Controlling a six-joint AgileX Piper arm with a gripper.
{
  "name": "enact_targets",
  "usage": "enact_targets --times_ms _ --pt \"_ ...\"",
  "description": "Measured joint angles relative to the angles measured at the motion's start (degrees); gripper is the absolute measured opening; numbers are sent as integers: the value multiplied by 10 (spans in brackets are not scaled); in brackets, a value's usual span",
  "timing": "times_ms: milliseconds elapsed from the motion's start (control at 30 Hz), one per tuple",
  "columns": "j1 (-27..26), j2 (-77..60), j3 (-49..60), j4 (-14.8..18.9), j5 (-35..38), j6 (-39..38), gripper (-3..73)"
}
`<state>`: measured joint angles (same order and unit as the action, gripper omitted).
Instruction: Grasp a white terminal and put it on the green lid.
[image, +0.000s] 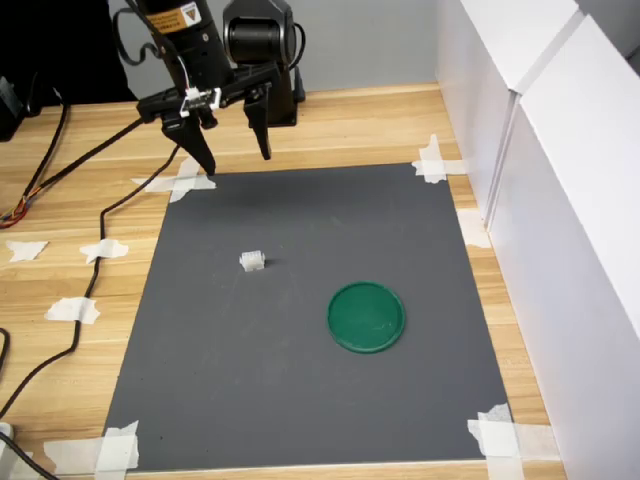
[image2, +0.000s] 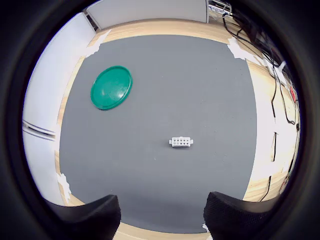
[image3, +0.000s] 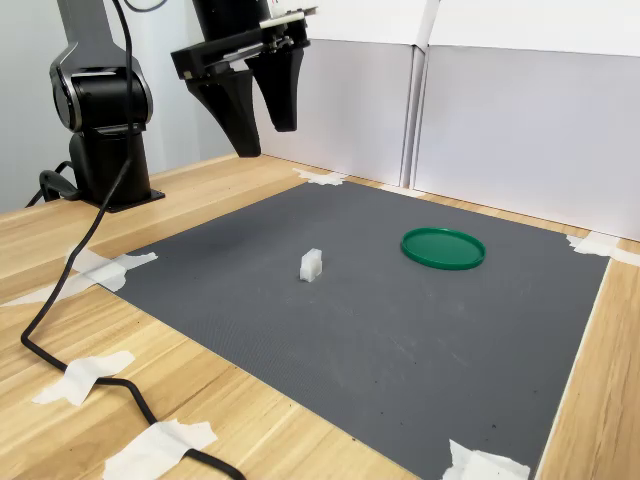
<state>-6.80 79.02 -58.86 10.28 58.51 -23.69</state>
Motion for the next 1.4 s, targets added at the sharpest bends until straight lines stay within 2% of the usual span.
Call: enact_targets --times_ms 133,433,833,1400 --pt "24 43 -16 -28 1 14 715" --pt "68 123 -72 -31 -10 34 715" --pt "70 209 -86 -37 -30 38 715" --pt "70 218 -89 -32 -38 39 703"
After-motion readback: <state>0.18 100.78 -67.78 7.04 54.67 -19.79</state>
